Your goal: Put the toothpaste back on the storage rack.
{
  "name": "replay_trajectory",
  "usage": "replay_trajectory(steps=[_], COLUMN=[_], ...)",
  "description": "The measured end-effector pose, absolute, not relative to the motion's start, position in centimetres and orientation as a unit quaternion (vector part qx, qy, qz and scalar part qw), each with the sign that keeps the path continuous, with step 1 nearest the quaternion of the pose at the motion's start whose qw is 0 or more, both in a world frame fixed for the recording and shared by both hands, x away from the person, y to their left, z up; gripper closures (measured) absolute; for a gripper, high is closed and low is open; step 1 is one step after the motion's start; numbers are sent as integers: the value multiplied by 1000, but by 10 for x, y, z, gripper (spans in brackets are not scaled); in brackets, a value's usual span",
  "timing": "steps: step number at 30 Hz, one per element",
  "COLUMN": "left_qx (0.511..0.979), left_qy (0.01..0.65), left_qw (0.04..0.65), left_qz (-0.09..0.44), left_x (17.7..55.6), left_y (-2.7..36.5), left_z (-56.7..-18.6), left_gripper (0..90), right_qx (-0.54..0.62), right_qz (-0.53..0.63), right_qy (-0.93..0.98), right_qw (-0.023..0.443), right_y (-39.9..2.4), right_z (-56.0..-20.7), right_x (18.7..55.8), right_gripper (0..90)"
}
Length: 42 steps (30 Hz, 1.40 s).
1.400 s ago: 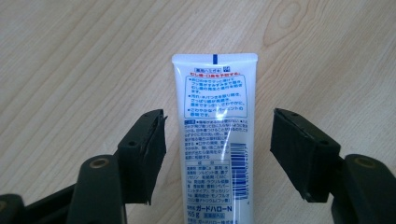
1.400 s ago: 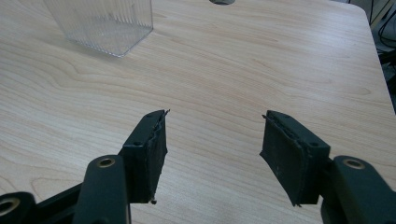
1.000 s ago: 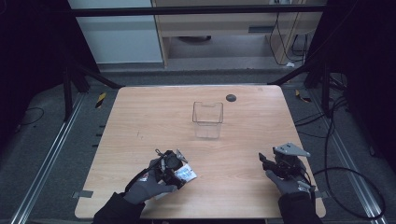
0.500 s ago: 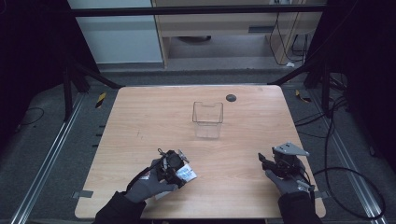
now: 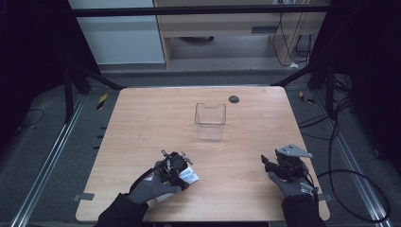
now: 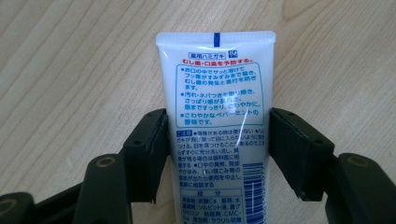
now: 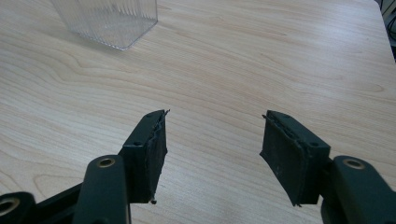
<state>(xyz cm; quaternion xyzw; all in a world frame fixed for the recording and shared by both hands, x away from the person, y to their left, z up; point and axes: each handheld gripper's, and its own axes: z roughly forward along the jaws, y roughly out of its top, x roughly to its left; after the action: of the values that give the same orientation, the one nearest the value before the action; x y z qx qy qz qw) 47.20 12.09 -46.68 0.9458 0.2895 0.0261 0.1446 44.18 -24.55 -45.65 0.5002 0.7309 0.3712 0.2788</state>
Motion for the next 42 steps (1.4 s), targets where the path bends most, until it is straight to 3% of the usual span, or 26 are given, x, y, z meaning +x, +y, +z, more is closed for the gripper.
replay_trajectory(steps=[6, 16, 24, 35, 42], left_qx=[948, 942, 939, 929, 893], left_qy=[289, 302, 305, 311, 334], left_qw=[134, 142, 154, 200, 286], left_qz=[31, 38, 30, 28, 90], left_x=[471, 465, 463, 457, 458], left_y=[118, 121, 126, 141, 166], left_z=[-467, -458, -453, -430, -395], left_gripper=[400, 611, 704, 731, 730], right_qx=[502, 504, 506, 509, 507], right_qz=[371, 369, 370, 371, 372], right_qy=[730, 729, 727, 725, 724], right_qw=[279, 280, 280, 279, 284], right_y=[-245, -247, -248, -250, -250], right_z=[-456, -456, -455, -455, -455], right_x=[442, 442, 441, 441, 441], right_gripper=[399, 401, 403, 404, 405])
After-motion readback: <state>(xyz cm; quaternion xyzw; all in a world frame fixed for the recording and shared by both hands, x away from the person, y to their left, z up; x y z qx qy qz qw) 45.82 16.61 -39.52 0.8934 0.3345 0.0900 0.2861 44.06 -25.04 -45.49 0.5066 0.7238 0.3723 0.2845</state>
